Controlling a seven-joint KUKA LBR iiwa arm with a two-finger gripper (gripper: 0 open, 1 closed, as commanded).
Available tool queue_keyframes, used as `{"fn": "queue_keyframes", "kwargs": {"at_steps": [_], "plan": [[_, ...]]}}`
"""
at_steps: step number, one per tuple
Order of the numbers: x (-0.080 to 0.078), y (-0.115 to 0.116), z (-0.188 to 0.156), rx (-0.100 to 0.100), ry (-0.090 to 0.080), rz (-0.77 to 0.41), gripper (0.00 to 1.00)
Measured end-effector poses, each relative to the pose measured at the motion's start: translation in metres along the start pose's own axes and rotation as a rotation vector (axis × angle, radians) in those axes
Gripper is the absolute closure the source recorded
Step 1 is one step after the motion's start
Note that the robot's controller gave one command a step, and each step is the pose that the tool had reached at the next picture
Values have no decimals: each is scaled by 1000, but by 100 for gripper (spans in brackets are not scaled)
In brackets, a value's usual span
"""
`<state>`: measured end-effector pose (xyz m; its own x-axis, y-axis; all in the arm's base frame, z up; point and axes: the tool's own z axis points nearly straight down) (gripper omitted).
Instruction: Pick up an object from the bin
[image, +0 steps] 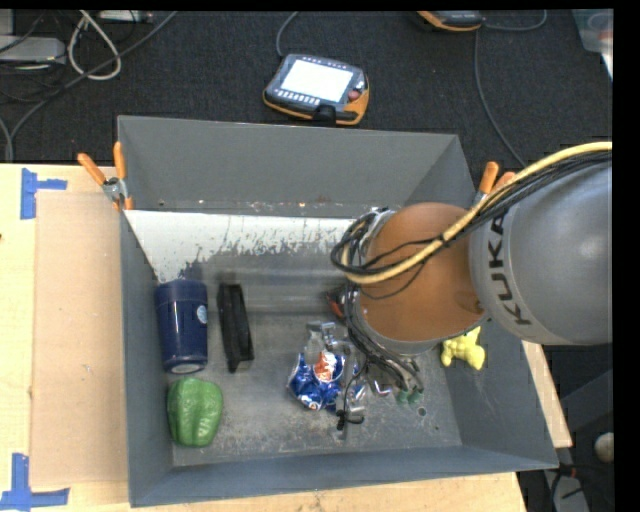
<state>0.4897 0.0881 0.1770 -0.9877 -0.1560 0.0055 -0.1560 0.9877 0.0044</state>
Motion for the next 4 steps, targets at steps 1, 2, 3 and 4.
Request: {"fn": "queue_keyframes", "kwargs": {"at_steps": [1,2,3,4], "plan": [[-29,-56,86,1,-3,87,0],[-11,-41,27,-1,-5,-29,0],[-14,-55,70,0,4,43,0],[-65,-6,76,-3,-14,-6,0]]}}
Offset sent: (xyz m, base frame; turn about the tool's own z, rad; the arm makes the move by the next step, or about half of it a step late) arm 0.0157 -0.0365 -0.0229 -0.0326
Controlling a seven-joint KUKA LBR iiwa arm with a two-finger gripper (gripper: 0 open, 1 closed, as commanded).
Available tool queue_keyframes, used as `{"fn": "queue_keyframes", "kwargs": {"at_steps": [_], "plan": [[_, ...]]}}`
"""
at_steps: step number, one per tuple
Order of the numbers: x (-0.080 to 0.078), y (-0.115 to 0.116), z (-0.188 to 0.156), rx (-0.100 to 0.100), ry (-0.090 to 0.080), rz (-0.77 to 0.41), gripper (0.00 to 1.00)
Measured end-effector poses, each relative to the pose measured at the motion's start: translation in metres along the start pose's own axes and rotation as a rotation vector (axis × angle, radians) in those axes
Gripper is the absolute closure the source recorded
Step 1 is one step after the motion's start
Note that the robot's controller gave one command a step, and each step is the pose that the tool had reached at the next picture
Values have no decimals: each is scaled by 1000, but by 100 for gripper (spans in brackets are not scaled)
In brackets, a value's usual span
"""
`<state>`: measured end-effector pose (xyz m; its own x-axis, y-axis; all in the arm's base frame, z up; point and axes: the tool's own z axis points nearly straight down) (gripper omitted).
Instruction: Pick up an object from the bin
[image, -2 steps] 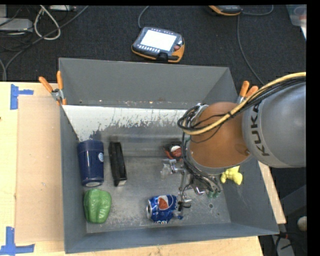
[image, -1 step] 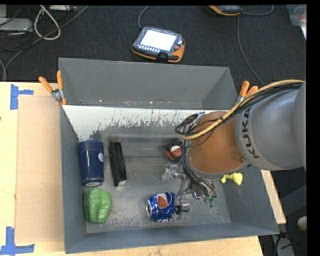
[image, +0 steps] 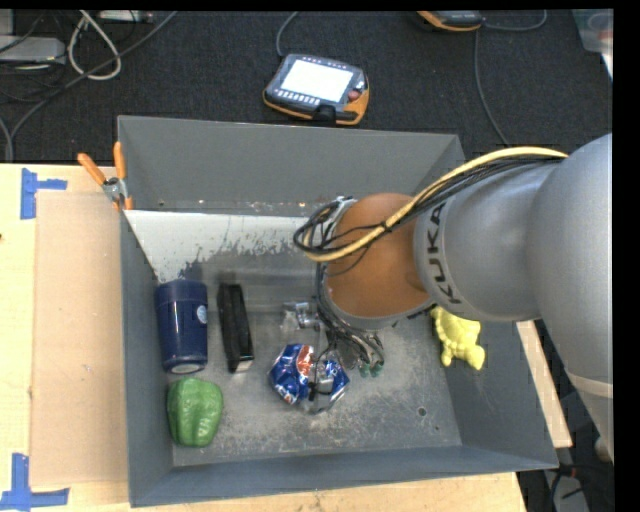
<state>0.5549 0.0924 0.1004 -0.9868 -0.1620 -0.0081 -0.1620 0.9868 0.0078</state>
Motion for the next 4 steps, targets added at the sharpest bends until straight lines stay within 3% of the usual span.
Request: {"fn": "queue_keyframes", "kwargs": {"at_steps": [1,2,3,4], "plan": [[45,-9,31,5,25,121,100],[45,-9,31,5,26,121,100],[57,-11,13,6,36,120,100],[54,-8,-12,6,26,83,100]]}}
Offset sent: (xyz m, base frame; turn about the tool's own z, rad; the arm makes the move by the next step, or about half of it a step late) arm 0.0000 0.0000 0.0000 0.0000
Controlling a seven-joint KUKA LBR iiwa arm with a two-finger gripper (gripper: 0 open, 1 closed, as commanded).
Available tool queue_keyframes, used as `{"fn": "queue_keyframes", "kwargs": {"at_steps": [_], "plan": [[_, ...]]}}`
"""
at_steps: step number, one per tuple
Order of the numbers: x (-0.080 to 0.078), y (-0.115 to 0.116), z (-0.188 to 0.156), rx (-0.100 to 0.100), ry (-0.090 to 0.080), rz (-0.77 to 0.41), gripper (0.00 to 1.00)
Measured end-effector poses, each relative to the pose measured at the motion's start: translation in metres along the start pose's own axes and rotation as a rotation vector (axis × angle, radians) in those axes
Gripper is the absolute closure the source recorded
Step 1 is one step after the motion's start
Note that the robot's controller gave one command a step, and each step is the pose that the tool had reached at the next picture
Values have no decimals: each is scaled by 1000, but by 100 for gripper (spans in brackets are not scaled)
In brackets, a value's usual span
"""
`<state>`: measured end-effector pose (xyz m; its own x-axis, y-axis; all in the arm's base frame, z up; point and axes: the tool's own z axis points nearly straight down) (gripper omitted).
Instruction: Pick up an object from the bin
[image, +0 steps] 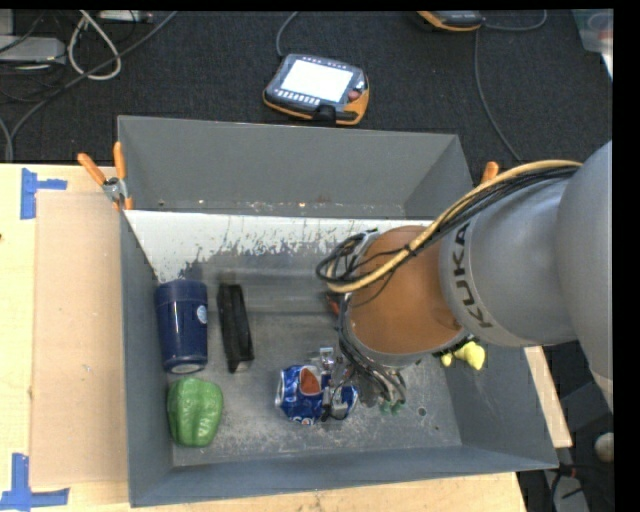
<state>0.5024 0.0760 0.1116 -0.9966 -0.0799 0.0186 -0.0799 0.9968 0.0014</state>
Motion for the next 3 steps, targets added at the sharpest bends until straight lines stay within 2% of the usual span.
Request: {"fn": "queue_keyframes", "kwargs": {"at_steps": [1,2,3], "plan": [[-11,3,1,-1,-5,-181,100],[26,-20,-30,-1,-2,-308,100],[6,2,-12,-5,1,-318,100]]}}
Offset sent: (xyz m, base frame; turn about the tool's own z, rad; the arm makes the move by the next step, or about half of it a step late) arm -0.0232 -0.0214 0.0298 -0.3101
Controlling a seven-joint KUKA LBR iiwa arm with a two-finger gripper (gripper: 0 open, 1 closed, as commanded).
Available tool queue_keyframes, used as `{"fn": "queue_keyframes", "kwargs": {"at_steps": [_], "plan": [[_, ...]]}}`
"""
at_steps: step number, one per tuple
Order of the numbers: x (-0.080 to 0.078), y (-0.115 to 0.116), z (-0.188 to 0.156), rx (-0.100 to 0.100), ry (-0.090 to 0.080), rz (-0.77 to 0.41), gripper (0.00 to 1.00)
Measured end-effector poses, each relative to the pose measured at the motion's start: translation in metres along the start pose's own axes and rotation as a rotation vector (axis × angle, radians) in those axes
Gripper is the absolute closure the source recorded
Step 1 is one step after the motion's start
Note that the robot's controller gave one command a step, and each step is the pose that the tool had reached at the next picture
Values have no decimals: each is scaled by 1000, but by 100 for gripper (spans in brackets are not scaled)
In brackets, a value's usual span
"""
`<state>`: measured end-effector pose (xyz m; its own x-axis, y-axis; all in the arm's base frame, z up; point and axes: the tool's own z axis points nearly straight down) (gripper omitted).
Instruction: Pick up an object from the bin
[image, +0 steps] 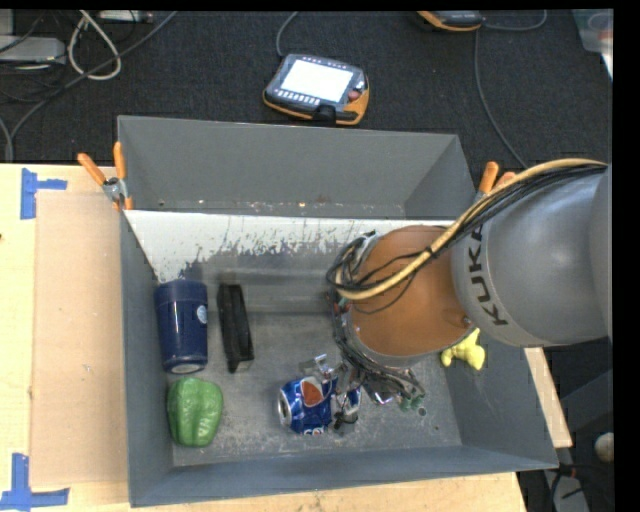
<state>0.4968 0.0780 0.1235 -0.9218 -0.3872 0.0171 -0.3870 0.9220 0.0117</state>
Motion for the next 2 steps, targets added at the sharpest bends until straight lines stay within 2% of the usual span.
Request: {"fn": "queue_keyframes", "kwargs": {"at_steps": [1,2], "plan": [[15,-6,-78,1,4,-24,100],[11,-1,-116,2,-1,-26,100]]}}
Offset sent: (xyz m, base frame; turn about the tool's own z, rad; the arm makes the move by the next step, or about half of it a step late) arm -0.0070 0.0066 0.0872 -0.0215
